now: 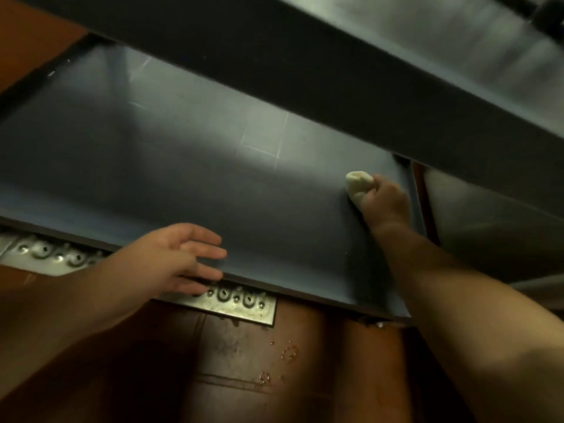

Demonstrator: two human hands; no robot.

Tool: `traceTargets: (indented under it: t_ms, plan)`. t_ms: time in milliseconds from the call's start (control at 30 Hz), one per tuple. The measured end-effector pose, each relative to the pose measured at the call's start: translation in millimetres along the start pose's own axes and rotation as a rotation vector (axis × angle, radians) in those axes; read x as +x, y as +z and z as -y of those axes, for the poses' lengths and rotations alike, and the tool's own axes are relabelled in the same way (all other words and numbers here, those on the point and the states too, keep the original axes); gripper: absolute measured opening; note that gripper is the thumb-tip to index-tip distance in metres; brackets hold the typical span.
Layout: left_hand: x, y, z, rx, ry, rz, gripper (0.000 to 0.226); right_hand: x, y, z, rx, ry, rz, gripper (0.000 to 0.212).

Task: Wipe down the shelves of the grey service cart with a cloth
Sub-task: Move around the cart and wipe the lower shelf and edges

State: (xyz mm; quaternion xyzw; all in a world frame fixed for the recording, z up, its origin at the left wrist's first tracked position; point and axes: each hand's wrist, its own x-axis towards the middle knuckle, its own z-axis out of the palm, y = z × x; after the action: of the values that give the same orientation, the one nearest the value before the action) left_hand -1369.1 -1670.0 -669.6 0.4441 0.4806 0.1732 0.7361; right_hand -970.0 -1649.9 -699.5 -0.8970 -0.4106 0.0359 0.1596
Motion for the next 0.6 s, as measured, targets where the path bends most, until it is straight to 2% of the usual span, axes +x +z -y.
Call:
traceTargets:
  t_ms: [67, 133, 233, 400, 533, 600]
  plan:
    - [2, -3, -1, 0.001, 0.018, -0.012, 0.048, 8, 0, 9, -0.109, -0.003, 0.054, 0.064]
    - [3, -2, -4, -0.022, 0.039, -0.034, 0.046, -3, 13, 8, -0.284, -0.065, 0.138, 0.063]
    - [6, 6, -6, -0.106, 0.073, -0.069, 0.038, -26, 35, -5, -0.35, -0.172, 0.149, 0.067]
    - [18, 21, -16, -0.309, 0.127, -0.125, 0.041, -25, 43, 0, -0.352, -0.169, 0.083, 0.067]
    - [24, 31, -10, -0.446, 0.157, -0.124, 0.04, -31, 41, -3, -0.223, -0.215, 0.086, 0.07]
    - [26, 37, -7, -0.467, 0.153, -0.107, 0.041, -29, 35, -6, -0.166, -0.239, 0.035, 0.067]
